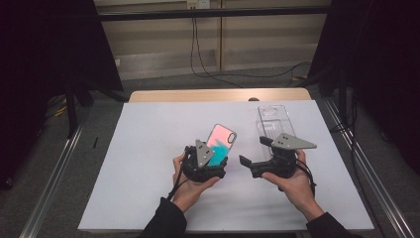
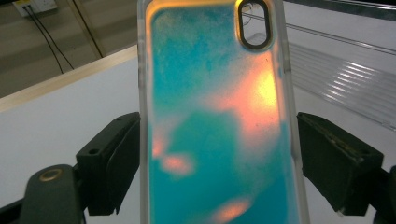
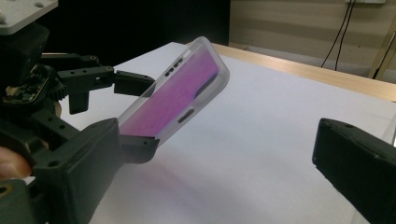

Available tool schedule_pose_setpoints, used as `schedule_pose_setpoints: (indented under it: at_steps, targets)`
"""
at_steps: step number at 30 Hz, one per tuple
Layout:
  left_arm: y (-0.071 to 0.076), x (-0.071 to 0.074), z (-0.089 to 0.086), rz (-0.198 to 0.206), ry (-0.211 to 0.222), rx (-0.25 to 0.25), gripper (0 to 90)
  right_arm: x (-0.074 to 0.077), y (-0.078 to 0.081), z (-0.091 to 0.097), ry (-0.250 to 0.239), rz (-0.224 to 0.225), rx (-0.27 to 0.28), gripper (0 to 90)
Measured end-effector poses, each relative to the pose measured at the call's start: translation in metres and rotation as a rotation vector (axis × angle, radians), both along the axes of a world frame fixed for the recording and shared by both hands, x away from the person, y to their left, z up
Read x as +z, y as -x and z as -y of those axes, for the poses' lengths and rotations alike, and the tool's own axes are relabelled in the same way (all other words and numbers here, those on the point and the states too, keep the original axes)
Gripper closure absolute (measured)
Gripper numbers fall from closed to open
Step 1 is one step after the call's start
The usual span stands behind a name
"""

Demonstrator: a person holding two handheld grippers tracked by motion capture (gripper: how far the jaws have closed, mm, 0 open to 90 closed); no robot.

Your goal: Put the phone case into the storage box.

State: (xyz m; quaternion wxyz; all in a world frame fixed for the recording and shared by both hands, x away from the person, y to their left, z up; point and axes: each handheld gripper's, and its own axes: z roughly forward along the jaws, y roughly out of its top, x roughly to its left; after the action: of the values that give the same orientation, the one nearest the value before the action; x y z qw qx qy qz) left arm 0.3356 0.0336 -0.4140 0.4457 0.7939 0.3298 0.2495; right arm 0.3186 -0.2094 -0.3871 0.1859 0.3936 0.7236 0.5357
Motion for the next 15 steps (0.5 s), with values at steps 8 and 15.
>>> schedule_pose_setpoints:
  at_steps: [8, 15]
  targets:
    - [0.005, -0.005, 0.006, 0.015, -0.01, 0.01, 17.0, -0.001, -0.005, -0.002, -0.008, -0.044, 0.028, 9.3]
    - [0.006, -0.003, 0.006, 0.022, -0.01, 0.011, 17.0, 0.002, -0.016, -0.006, 0.036, -0.111, 0.038, 12.8]
